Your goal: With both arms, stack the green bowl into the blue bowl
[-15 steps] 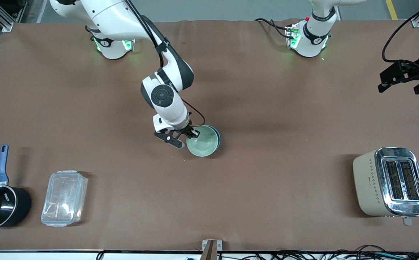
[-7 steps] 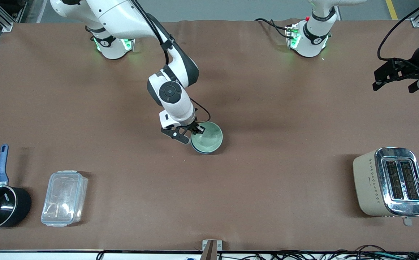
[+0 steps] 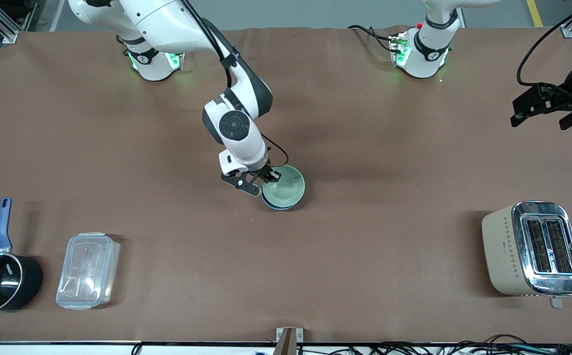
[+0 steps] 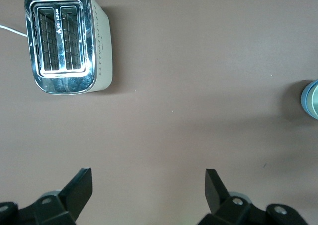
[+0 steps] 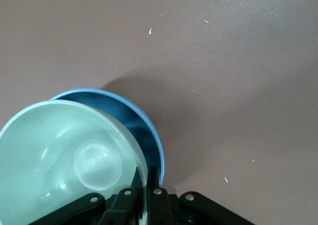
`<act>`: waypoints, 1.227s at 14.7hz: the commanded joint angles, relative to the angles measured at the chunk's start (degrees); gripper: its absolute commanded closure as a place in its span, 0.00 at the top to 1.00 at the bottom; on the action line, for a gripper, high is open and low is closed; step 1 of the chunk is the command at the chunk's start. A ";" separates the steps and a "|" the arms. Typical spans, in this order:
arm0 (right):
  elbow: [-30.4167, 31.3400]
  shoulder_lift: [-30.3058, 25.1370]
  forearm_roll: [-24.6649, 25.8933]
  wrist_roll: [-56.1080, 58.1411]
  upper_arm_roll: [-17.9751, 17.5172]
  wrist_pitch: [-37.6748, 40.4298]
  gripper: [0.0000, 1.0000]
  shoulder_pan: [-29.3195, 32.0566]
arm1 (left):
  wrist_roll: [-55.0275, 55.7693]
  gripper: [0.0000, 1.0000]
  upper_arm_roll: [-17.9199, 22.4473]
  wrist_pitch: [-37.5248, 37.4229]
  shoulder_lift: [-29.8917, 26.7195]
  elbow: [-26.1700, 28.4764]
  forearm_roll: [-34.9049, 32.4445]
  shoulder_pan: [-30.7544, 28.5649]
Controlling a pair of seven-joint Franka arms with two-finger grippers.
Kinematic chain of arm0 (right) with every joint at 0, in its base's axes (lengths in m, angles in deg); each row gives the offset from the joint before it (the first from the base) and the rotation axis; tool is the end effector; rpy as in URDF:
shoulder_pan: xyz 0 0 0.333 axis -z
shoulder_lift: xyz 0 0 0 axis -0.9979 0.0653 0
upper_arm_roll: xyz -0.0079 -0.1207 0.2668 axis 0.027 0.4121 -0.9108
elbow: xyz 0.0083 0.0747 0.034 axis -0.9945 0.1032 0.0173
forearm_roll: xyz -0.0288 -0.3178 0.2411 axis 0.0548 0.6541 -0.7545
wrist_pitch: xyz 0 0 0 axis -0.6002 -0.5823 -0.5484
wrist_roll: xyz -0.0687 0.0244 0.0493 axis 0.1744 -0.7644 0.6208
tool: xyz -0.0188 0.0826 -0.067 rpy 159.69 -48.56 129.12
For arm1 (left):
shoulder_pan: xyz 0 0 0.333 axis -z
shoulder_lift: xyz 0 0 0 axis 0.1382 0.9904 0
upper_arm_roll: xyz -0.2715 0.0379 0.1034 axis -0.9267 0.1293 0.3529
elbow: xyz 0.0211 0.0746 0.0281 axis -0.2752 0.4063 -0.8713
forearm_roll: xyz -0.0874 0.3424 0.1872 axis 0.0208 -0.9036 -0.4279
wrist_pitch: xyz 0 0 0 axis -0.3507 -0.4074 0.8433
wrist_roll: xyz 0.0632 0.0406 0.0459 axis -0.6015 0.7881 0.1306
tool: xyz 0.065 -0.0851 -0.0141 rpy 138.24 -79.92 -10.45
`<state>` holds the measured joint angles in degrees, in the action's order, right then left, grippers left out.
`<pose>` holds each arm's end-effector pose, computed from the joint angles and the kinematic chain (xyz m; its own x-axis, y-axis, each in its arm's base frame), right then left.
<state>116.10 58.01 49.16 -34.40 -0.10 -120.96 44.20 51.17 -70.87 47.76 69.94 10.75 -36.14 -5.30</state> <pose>0.5123 0.4306 0.2236 0.8834 -0.4663 -0.0470 -0.4685 -0.8768 -0.1080 0.5568 -0.0480 0.6383 0.9953 -0.0915 0.0312 -0.0917 -0.9958 0.0067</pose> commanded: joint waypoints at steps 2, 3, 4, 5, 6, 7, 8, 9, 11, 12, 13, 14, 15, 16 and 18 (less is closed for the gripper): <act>0.12 0.39 -0.83 -0.22 0.61 0.36 0.05 0.04 | -0.10 1.00 -0.13 -0.66 0.28 -0.92 0.25 0.08; 0.12 0.39 -0.83 -0.05 0.61 0.45 0.08 0.13 | -0.09 1.00 -0.05 -0.75 0.19 -0.92 0.25 0.08; 0.12 0.48 -0.83 -0.04 0.61 0.45 0.14 0.13 | -0.09 1.00 -0.13 -0.75 0.19 -0.92 0.25 0.17; 0.03 0.48 -0.83 0.13 0.61 0.37 0.32 0.22 | -0.09 1.00 -0.13 -0.75 0.19 -0.75 0.33 0.17; -0.05 0.39 -0.75 0.13 0.69 0.37 0.51 0.22 | -0.09 1.00 -0.13 -0.75 0.19 -0.83 0.33 0.17; -0.23 0.39 -0.75 0.04 0.78 0.37 0.75 0.30 | -0.09 1.00 -0.13 -0.75 0.01 -0.75 0.42 0.17; -0.40 0.22 -0.66 -0.13 0.96 0.45 1.00 0.30 | -0.09 1.00 -0.13 -0.75 -0.07 -0.48 0.60 -0.01; -0.75 -0.39 -0.66 0.04 1.39 0.63 1.00 0.30 | -0.09 1.00 -0.13 -0.75 0.01 -0.48 0.60 0.08; -1.02 -4.06 0.30 0.65 4.37 4.38 1.00 0.22 | -0.01 1.00 -0.13 -0.75 0.01 -0.57 0.60 0.08; -1.72 -6.26 2.83 1.62 5.86 7.89 1.00 0.30 | -0.09 1.00 -0.13 -0.93 -0.34 -0.66 0.60 0.08; -2.25 -9.24 6.77 3.80 7.27 12.36 1.00 0.30 | -0.09 1.00 -0.22 -0.93 -0.43 -0.57 0.77 0.08; -2.77 -11.80 8.90 5.56 8.42 16.15 1.00 0.48 | -0.01 1.00 -0.22 -0.93 -0.34 -0.57 0.86 0.17; -2.95 -14.61 9.79 7.76 9.99 19.58 1.00 1.09 | 0.08 1.00 -0.22 -0.93 -0.25 -0.48 0.86 0.26; -2.95 -17.07 9.80 11.43 11.40 22.14 1.00 1.62 | -0.01 1.00 -0.22 -1.02 -0.16 -0.48 0.86 0.26; -3.13 -21.56 9.80 19.43 14.30 27.15 1.00 2.93 | -0.79 1.00 -0.22 -1.19 0.01 -0.83 0.77 -0.01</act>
<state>110.74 41.66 58.13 -21.09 12.62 -96.96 45.76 51.17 -71.00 47.65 70.06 10.72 -36.14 -5.01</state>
